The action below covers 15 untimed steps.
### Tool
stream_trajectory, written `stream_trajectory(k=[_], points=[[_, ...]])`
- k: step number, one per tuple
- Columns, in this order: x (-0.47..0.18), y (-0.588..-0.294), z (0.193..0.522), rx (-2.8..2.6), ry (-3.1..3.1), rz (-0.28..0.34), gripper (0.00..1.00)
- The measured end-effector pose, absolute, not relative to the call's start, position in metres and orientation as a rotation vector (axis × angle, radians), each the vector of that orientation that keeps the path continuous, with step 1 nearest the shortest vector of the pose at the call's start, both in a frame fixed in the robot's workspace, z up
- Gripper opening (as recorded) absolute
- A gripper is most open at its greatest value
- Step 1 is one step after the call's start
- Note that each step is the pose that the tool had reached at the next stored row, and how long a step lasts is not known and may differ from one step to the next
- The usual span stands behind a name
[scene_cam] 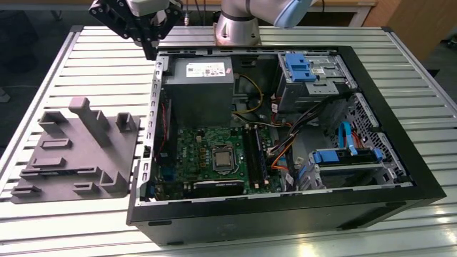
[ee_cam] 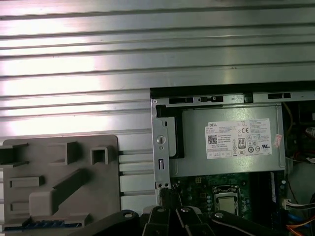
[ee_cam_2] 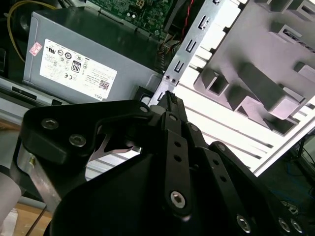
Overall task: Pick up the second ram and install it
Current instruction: 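Reach for the second ram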
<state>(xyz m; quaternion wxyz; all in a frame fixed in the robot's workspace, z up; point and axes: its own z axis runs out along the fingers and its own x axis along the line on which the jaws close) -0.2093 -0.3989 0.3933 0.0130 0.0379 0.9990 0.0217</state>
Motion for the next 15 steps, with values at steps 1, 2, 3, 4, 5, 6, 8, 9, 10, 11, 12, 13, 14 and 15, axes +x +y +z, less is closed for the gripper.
stream_trajectory(k=[1,2,3,4,5,6,8,9,10,11,12,13,14,15], points=[[-0.2099,-0.3989,0.3933,0.118,3.113,0.068,0.11],[-0.2106,-0.3989,0.3933,0.118,3.113,0.068,0.11],[-0.2113,-0.3989,0.3933,0.118,3.112,0.068,0.11],[-0.2119,-0.3989,0.3933,0.118,3.112,0.068,0.11],[-0.2127,-0.3989,0.3933,0.118,3.113,0.068,0.11],[-0.2134,-0.3989,0.3933,0.118,3.112,0.068,0.11],[-0.2147,-0.3989,0.3933,0.118,3.112,0.068,0.11],[-0.2153,-0.3989,0.3933,0.118,3.112,0.068,0.11],[-0.2159,-0.399,0.3933,0.118,3.112,0.068,0.11],[-0.2164,-0.3989,0.3933,0.118,3.112,0.068,0.11],[-0.2169,-0.3989,0.3933,0.118,3.112,0.068,0.11],[-0.2173,-0.3989,0.3933,0.118,3.113,0.068,0.11],[-0.2176,-0.3989,0.3933,0.118,3.113,0.067,0.11],[-0.218,-0.3989,0.3933,0.118,3.113,0.068,0.11]])
